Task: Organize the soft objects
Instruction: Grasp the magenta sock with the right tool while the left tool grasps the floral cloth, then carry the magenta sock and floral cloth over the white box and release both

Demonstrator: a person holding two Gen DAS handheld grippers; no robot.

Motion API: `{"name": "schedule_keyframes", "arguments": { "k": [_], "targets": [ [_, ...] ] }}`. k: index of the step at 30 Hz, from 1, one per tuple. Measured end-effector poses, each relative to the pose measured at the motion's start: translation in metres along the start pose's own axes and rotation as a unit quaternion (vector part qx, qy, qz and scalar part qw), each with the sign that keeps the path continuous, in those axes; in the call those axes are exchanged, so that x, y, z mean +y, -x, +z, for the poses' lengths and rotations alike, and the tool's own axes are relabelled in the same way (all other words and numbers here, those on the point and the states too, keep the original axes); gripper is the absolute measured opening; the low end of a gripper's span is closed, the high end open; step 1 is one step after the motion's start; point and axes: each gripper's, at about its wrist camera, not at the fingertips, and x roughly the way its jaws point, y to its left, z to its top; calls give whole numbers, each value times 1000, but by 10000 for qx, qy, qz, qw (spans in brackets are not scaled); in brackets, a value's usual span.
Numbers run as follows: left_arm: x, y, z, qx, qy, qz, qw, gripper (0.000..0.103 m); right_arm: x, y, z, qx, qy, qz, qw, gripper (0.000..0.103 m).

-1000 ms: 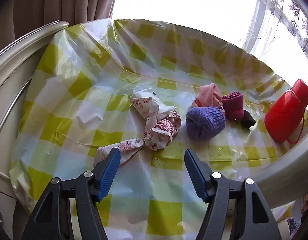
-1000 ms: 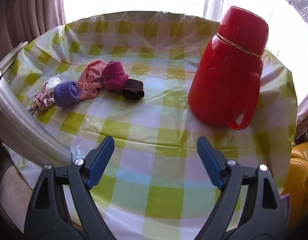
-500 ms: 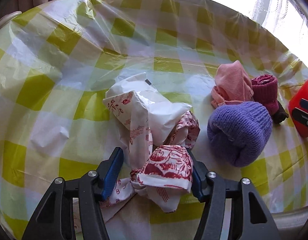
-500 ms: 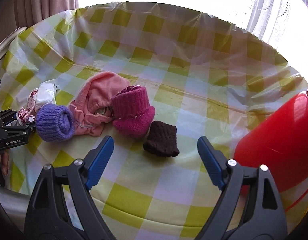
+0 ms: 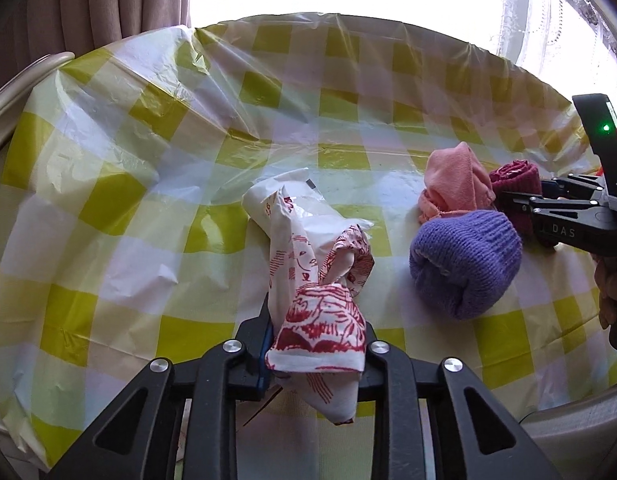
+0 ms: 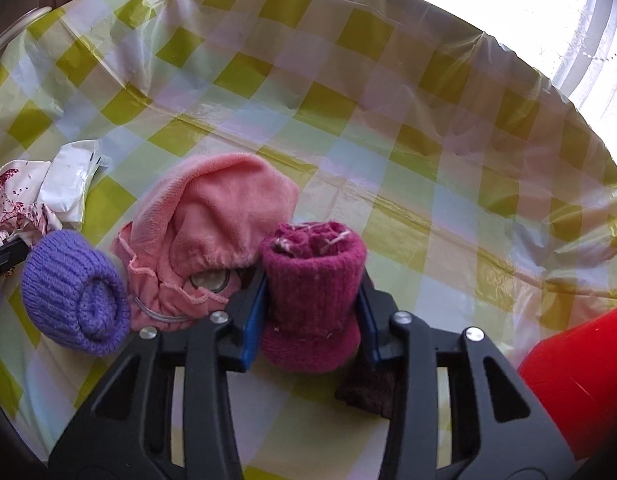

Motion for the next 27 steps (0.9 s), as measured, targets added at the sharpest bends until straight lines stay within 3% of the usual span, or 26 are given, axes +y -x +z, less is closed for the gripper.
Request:
{"name": "schedule_keyframes", "arguments": {
  "k": [2,12,27],
  "targets": [
    [1,7,-1,-66,66,-1,10000,27,2,6,-2,-70,-71,12,9999,39],
    [4,48,-23,-230,291,-18,9993,27,4,66,-27,-526,-511,-10,9973,38],
    [-19,118,-86,-254,293,-280,9989,27,-3,159,-112,-776,-1362,-114,9876,38]
  ]
}}
